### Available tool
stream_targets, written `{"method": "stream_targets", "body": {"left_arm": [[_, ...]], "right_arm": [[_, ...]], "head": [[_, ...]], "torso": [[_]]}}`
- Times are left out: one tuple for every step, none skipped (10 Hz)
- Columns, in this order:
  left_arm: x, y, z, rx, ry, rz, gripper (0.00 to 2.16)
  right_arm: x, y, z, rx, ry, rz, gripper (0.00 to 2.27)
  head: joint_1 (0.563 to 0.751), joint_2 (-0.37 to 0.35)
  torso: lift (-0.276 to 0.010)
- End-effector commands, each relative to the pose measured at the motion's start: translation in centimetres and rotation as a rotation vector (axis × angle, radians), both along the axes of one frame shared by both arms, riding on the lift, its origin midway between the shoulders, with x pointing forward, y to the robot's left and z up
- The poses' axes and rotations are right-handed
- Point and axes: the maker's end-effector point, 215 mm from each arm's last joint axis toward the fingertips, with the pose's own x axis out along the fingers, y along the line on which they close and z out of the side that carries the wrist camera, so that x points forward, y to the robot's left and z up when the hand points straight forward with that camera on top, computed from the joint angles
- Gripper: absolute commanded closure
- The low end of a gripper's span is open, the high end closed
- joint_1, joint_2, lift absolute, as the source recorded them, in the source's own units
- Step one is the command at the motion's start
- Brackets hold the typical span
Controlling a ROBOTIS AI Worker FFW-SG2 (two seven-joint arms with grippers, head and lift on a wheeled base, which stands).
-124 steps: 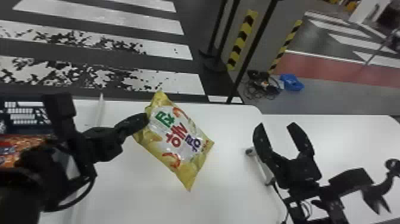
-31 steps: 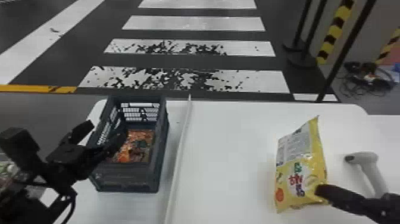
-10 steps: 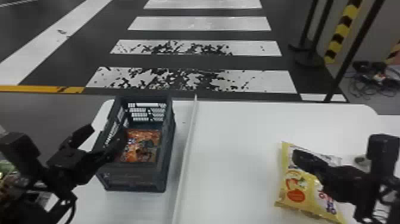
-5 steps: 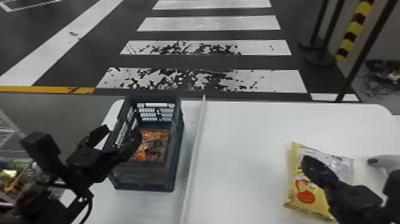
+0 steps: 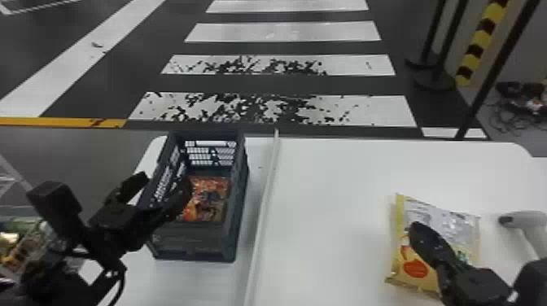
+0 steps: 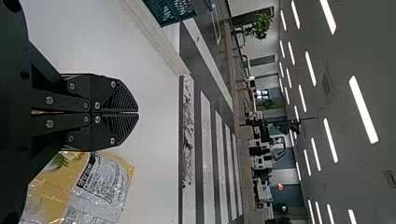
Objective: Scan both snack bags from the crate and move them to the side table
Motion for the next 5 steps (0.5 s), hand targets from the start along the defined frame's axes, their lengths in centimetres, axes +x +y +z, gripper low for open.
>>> {"method": "stream_targets", "body": {"left_arm": [[0.0,0.0,-0.1,0.004,0.0,0.001,0.02],[-0.1,0.0,-0.2,0.005,0.001,0.003,0.02],[-0.1,-0.1,-0.2,0.006,0.001,0.004,0.02],[-0.1,0.0,-0.3,0.009,0.003,0.004,0.02],[-0.1,0.0,-0.3,0.009,0.003,0.005,0.02]], "right_arm": [[-0.3,0.5,-1.2,0.007,-0.003,0.007,2.25],[-0.6,0.8,-1.7,0.005,-0.011,0.012,2.25],[-0.9,0.8,-2.6,-0.004,0.0,0.019,2.25],[-1.3,1.3,-3.4,-0.024,0.009,0.043,2.25],[-1.5,1.0,-3.7,-0.037,0.01,0.049,2.25]], "head": [[0.695,0.089],[0.695,0.091],[0.695,0.096],[0.695,0.099],[0.695,0.104]], "torso": [[-0.095],[-0.095],[-0.095],[-0.095],[-0.095]]}}
